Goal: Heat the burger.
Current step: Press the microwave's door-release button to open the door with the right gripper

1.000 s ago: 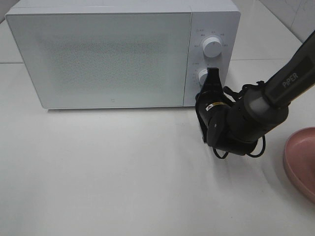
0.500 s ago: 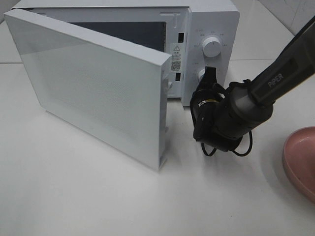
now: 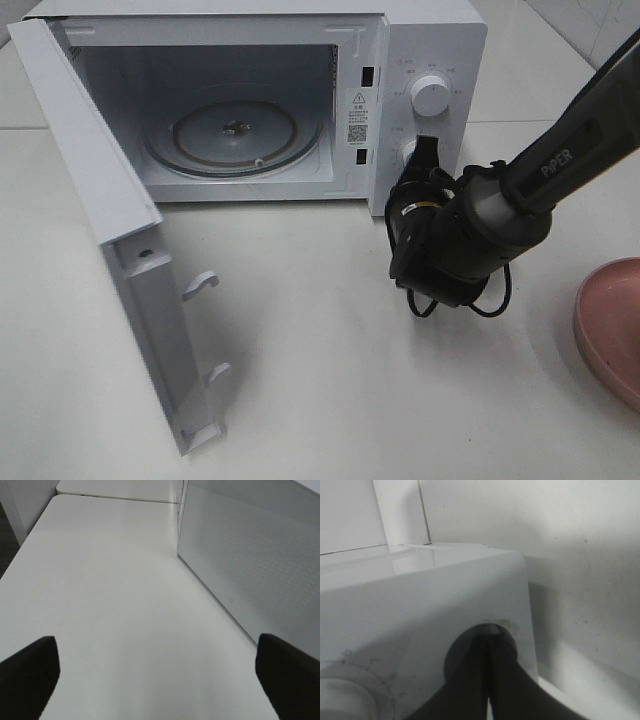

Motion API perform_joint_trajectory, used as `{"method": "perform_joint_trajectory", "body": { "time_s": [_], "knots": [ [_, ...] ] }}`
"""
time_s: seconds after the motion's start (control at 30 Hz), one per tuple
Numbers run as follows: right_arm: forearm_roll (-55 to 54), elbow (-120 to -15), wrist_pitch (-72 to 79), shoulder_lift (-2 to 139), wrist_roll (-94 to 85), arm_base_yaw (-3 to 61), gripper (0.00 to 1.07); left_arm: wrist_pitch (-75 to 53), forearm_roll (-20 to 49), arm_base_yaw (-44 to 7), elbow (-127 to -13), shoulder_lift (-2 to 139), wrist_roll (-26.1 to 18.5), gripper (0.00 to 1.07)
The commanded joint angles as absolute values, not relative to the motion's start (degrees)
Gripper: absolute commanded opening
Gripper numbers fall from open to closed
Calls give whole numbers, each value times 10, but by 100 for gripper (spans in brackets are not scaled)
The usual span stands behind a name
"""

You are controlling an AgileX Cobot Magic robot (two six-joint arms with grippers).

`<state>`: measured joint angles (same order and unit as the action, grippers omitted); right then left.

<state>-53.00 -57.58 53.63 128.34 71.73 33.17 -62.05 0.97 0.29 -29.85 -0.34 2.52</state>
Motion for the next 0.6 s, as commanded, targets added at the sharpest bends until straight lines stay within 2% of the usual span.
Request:
{"method": "perform_joint_trajectory", "body": {
  "time_s": [0.03,0.23,0.6],
  "knots": [
    [-415,-636,645,1276,712,300,0,-613,13,1,-297,-12,28,102],
    [-410,-634,614,1272,713,304,0,-613,13,1,-297,-12,28,102],
    [-413,-559,569,1228,713,316,0,-613,13,1,-297,-12,28,102]
  ]
}}
